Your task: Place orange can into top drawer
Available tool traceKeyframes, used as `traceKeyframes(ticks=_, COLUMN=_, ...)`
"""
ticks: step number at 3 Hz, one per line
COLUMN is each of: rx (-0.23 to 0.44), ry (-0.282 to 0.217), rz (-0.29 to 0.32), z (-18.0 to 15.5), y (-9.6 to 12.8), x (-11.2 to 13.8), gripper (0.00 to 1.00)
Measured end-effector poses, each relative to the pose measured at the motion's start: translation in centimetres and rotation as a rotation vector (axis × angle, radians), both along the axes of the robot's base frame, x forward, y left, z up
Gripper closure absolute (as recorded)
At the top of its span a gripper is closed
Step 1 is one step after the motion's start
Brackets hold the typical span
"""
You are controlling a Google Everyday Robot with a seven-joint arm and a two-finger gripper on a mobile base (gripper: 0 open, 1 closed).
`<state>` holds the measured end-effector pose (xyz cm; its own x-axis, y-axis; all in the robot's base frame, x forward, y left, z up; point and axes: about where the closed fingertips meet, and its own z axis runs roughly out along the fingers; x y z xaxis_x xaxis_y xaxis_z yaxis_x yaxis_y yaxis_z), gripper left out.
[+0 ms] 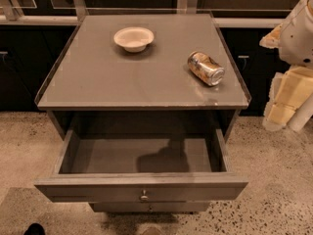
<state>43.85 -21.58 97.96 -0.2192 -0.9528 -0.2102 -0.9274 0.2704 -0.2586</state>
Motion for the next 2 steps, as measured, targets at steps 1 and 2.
traceKeyframes(ticks=1, rx=-0.012, ry=-0.017, rz=-0.012, z=0.55, y=-0.03, x=-0.39, gripper=0.0)
traceKeyframes(ticks=2, rx=-0.04, ry=-0.035, rz=-0.069, z=1.06, y=-0.14, x=-0.23, gripper=0.0)
